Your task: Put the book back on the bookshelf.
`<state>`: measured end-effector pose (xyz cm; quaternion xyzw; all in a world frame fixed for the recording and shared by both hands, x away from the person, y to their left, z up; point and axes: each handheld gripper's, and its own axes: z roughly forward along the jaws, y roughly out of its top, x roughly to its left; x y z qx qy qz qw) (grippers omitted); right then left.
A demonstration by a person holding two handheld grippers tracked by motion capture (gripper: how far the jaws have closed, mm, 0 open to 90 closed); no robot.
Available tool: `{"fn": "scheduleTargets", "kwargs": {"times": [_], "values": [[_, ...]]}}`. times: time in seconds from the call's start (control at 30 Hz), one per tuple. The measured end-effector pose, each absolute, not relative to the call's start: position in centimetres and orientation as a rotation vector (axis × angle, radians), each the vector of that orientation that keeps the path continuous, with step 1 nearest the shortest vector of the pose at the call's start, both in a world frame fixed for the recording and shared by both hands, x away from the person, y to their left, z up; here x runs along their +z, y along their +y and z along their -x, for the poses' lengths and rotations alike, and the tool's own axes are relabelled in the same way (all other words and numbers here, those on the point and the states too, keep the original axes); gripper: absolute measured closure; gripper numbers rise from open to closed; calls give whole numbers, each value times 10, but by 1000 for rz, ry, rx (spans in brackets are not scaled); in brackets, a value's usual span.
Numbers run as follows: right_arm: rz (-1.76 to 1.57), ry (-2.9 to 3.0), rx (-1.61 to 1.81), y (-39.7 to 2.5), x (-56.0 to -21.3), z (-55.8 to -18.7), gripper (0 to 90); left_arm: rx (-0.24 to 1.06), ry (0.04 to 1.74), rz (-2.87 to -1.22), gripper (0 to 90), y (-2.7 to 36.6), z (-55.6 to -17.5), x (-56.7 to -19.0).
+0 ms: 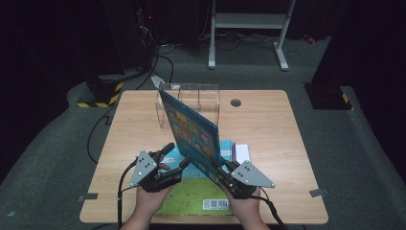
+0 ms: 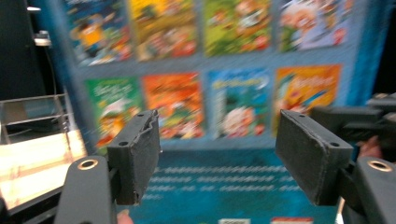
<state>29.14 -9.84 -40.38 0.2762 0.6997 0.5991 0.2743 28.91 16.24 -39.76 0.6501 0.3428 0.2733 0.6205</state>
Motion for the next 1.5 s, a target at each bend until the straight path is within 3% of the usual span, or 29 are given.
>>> {"fn": "scheduleTargets", "kwargs": {"times": [0.97, 1.5], "values": [[-692, 1904, 1597, -50, -414, -284, 816, 502, 730, -1448, 219, 160, -278, -377], [-682, 1916, 1574, -41, -416, -283, 804, 540, 766, -1476, 149, 153, -275, -375]]}}
